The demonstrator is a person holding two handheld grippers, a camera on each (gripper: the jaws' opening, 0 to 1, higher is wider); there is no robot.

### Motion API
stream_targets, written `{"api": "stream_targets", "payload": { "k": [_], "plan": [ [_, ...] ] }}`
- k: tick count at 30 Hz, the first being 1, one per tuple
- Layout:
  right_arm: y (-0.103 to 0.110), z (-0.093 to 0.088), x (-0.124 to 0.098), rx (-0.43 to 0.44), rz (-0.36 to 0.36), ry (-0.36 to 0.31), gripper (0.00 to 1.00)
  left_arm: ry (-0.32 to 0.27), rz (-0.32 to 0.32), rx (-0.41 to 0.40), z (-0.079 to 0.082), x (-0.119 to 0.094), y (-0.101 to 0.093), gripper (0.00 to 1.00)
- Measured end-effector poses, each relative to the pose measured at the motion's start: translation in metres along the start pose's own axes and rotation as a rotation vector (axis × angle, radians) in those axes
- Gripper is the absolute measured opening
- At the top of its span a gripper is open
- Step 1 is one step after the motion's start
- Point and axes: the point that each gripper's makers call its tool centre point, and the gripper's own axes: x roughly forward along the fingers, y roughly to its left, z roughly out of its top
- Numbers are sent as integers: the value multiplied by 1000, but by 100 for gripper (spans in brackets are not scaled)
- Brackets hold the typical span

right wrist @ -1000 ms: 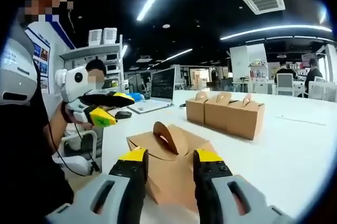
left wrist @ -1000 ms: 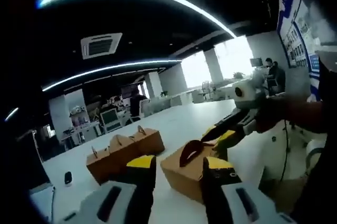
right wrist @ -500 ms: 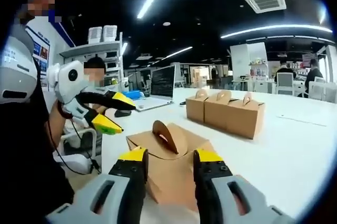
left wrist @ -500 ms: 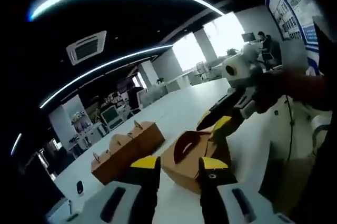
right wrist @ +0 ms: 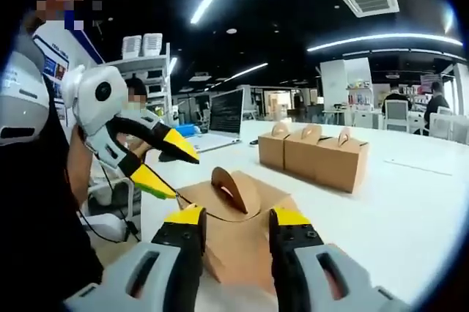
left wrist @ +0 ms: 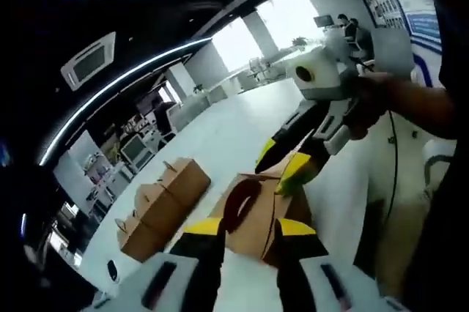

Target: Pick up one paper box from the group, open the paper box, and remove the item inside

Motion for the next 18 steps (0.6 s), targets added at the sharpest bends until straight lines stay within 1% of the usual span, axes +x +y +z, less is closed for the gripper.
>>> {"api": "stream_targets", "payload": {
  "k": [1,4,7,10,13,17,18],
  "plan": [
    [0,0,0,1,-1,0,35,14,-14,10,0,2,-1,29],
    [0,0,0,3,-5,-3,35,39,-20,43,4,5,0,29],
    [0,0,0,3,-9,-5,35,106,-57,89,-1,8,-3,29],
    [0,1,0,0,-10,-5,35,112,-70,103,2,10,-2,30],
    [0,1,1,5,-3,-8,35,140,-99,148,2,11,-3,30],
    [0,1,1,4,-3,-8,35,160,-106,178,3,13,-2,30],
    [0,1,1,5,-1,-10,35,161,-100,182,4,13,0,30]
  ]
}}
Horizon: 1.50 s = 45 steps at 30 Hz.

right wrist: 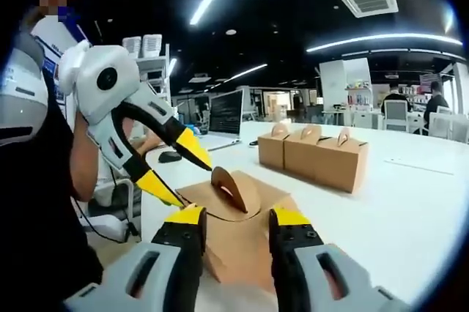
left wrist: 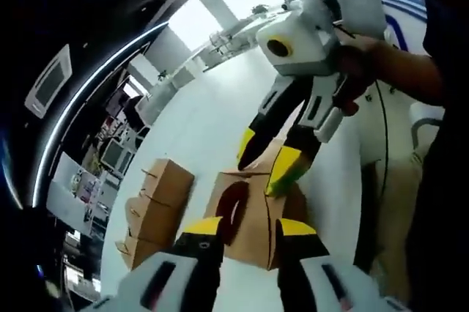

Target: Pick up one paper box from the group, open the paper box, and remove the item inside

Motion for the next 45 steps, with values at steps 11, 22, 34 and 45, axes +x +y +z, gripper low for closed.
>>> {"api": "stream_targets", "payload": {
  "k": [11,22,34,45],
  "plan": [
    [1,0,0,6,7,-5,35,34,14,49,-2,-3,-4,28],
    [1,0,-1,1,4,3,35,36,-18,71,0,-3,-4,29],
    [2,0,-1,-4,2,3,35,46,-76,79,2,5,-5,28],
    [0,0,-1,-1,-2,5,35,30,90,216,10,5,5,34]
  ]
}}
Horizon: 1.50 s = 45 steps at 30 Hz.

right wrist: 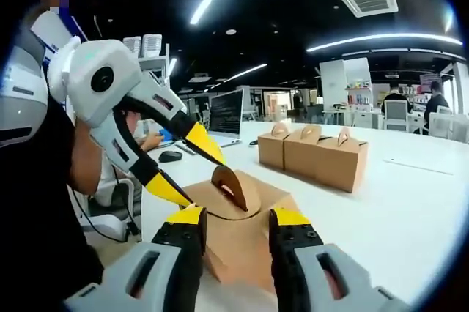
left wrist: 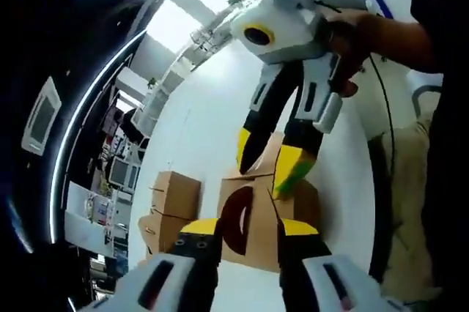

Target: Pick up one paper box from the group, open the paper box, and remove the item inside

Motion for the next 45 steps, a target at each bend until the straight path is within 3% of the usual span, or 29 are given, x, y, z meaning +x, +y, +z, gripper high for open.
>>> {"api": "stream_targets", "payload": {
  "k": [7,12,16,21,24,29,32,36,37,45],
  "plan": [
    [1,0,1,3,1,-2,35,-11,109,61,-1,-2,-14,24],
    [1,0,1,0,2,6,35,11,82,88,-1,1,-30,5],
    [1,0,1,-4,-1,14,35,11,75,105,-1,2,-29,7],
    [1,0,1,-7,0,17,35,0,106,67,-1,1,-28,11],
    [1,0,2,-6,2,15,35,-22,83,-18,-3,1,-29,11],
    [1,0,2,-7,4,14,35,-18,72,-127,-6,1,-21,22],
    [1,0,2,-7,3,14,35,-11,76,-120,-6,1,-23,24],
    [2,0,2,-10,2,18,35,3,74,-108,-7,3,-29,17],
    [2,0,2,-11,3,18,35,8,69,-90,-8,5,-49,15],
    [-1,0,2,-12,-3,16,36,7,130,-31,-15,8,-43,5]
  ]
}}
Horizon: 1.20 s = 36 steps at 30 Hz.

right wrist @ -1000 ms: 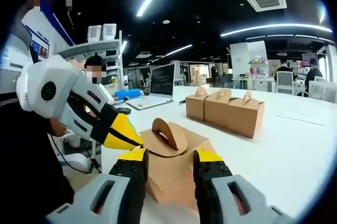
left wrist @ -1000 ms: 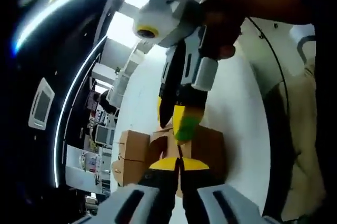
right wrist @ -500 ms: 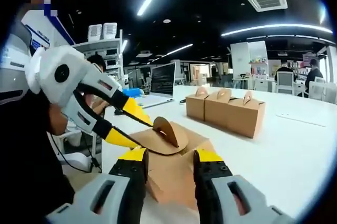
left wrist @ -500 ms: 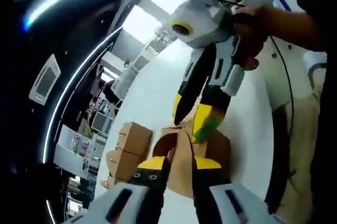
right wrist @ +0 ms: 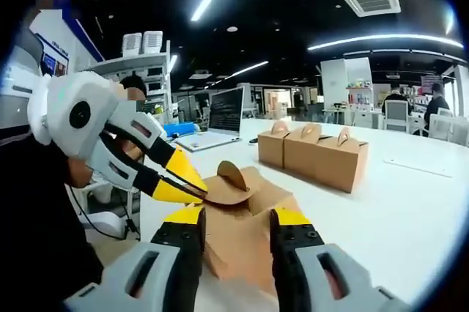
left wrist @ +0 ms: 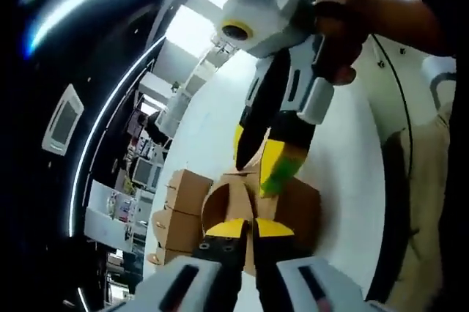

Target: Pick up one paper box from the group, open the paper box, and remove the item inside

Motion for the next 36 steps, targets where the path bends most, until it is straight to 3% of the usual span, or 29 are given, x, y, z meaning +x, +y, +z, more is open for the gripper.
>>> {"api": "stream_targets", "payload": {
  "k": [1,2,6,19,24,29,31,34,35,36],
  "plan": [
    [0,0,0,0,0,0,36,2,0,-5,-1,0,0,4],
    [0,0,0,-1,0,2,36,-8,9,-11,5,-6,12,4],
    [-1,0,0,-4,-4,8,36,-52,52,-109,6,-6,17,4],
    [-3,1,3,-12,-11,30,36,-280,218,-460,4,-16,29,4],
    [-4,0,4,-19,-17,45,36,-318,292,-527,2,-27,43,4],
    [-4,0,3,-19,-19,49,36,-374,312,-650,-4,-37,53,4],
    [-3,-1,3,-21,-21,52,36,-415,308,-762,-6,-42,56,4],
    [-3,-1,3,-22,-20,57,36,-464,288,-925,6,-37,46,4],
    [-3,-1,3,-23,-20,58,36,-515,236,-963,11,-34,53,4],
    [-3,-1,3,-23,-19,59,36,-527,237,-1006,6,-32,63,4]
  ]
}}
